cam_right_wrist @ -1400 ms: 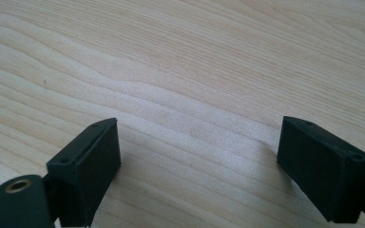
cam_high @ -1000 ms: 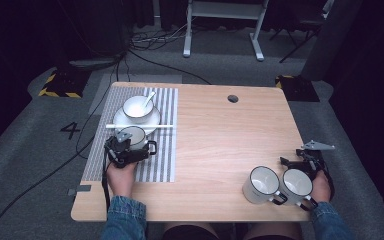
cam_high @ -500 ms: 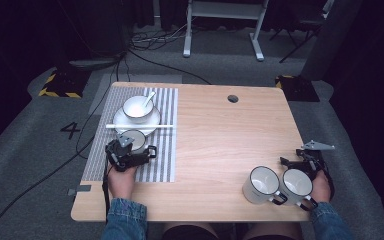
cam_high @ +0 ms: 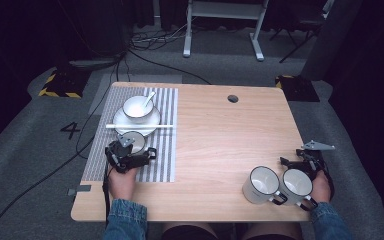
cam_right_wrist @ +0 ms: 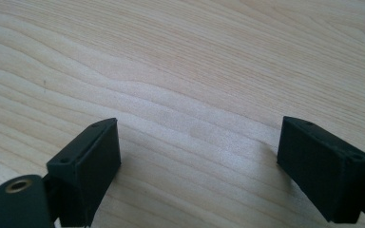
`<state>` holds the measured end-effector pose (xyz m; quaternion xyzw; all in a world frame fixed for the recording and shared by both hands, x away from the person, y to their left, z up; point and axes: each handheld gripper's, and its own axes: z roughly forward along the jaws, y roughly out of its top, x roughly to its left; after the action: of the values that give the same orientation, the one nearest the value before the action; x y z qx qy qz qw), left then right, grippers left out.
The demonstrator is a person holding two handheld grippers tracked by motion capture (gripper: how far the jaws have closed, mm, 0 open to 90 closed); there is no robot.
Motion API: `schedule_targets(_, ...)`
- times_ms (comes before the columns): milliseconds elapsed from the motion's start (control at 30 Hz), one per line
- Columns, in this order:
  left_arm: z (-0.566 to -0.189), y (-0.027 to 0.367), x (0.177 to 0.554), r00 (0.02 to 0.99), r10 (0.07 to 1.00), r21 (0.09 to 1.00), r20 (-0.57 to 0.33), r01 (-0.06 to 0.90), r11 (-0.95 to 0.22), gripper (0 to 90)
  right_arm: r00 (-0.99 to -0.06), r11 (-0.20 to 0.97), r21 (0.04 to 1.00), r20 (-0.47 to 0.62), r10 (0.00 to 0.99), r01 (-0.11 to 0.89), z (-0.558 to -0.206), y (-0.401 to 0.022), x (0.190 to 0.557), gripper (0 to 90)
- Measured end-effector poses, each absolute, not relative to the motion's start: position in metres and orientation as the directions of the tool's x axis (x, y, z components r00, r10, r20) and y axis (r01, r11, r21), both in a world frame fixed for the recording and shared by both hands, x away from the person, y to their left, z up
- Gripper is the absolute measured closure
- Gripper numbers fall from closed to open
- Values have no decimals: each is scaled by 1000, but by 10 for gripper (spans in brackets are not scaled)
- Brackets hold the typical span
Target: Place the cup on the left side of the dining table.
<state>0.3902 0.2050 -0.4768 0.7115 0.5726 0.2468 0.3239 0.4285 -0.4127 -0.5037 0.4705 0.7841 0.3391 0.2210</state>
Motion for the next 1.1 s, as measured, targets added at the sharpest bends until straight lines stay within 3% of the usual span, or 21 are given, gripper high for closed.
schedule_targets(567, -447, 213, 349, 250, 964, 781, -92, 618, -86, 10, -454, 321, 740, -24, 891, 591, -504, -412, 428, 144)
schedule_targets(967, -435, 204, 319, 368, 927, 778, -74, 602, -177, 6, -454, 322, 740, -25, 891, 590, -504, -412, 428, 144)
schedule_targets(1100, -435, 209, 307, 364, 929, 772, -65, 608, -184, 11, -454, 322, 740, -26, 891, 590, -504, -412, 428, 144)
